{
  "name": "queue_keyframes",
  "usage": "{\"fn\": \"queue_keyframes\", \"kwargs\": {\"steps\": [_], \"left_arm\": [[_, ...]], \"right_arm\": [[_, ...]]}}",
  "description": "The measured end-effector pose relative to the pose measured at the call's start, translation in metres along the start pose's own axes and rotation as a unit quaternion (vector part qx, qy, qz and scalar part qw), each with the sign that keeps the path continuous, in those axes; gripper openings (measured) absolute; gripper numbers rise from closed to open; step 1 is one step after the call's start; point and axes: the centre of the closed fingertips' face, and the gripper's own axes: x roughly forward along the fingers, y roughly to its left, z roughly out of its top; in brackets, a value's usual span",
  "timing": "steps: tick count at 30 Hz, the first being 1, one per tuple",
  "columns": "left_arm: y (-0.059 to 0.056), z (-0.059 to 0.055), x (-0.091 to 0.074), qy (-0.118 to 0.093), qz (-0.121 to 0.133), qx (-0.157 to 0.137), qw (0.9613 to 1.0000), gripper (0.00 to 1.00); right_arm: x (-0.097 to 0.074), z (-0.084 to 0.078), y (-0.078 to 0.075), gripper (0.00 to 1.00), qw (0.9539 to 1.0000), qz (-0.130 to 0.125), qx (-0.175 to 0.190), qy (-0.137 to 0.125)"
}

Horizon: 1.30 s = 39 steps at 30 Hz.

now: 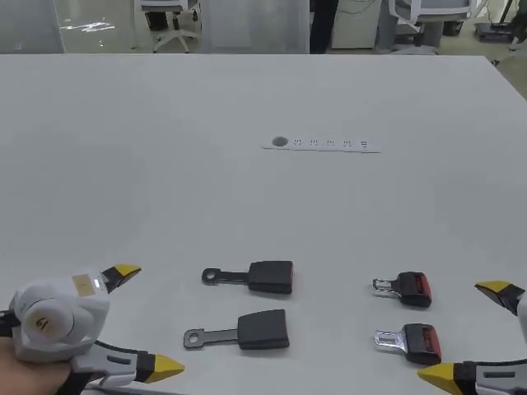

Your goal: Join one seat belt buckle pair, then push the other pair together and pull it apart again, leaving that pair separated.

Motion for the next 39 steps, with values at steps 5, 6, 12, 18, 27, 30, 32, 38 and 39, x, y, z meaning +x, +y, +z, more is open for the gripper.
{"fn": "queue_keyframes", "kwargs": {"steps": [5,6,12,18,27,30,32,38,39], "left_arm": [[0.001,0.000,0.000,0.000,0.001,0.000,1.0000,1.00],[0.001,0.000,0.000,0.000,0.001,0.000,1.0000,1.00],[0.000,0.001,0.000,0.000,0.001,0.000,1.0000,1.00],[0.000,0.000,0.000,0.000,0.000,-0.001,1.0000,1.00],[0.002,-0.001,0.000,0.004,0.004,0.000,1.0000,1.00],[0.001,-0.001,0.000,0.006,0.003,0.001,1.0000,1.00],[0.001,-0.002,0.000,0.008,0.004,0.001,1.0000,1.00],[0.000,-0.003,0.000,0.011,0.004,-0.003,0.9999,1.00],[0.000,-0.004,0.000,0.012,0.003,-0.003,0.9999,1.00]], "right_arm": [[0.001,0.000,0.002,0.94,1.0000,0.002,0.000,0.000],[0.001,-0.001,0.002,0.94,1.0000,0.002,0.000,0.000],[0.001,-0.002,0.004,0.94,1.0000,0.003,0.000,0.000],[0.001,-0.001,0.003,0.94,1.0000,0.001,0.000,-0.001],[0.003,0.003,0.006,0.93,1.0000,0.008,-0.001,-0.005],[0.003,0.005,0.008,0.93,0.9999,0.011,-0.003,-0.004],[0.001,0.007,0.008,0.93,0.9999,0.013,-0.003,-0.002],[-0.003,0.011,0.006,0.93,0.9997,0.024,-0.009,0.004],[-0.003,0.011,0.006,0.93,0.9996,0.025,-0.009,0.004]]}}
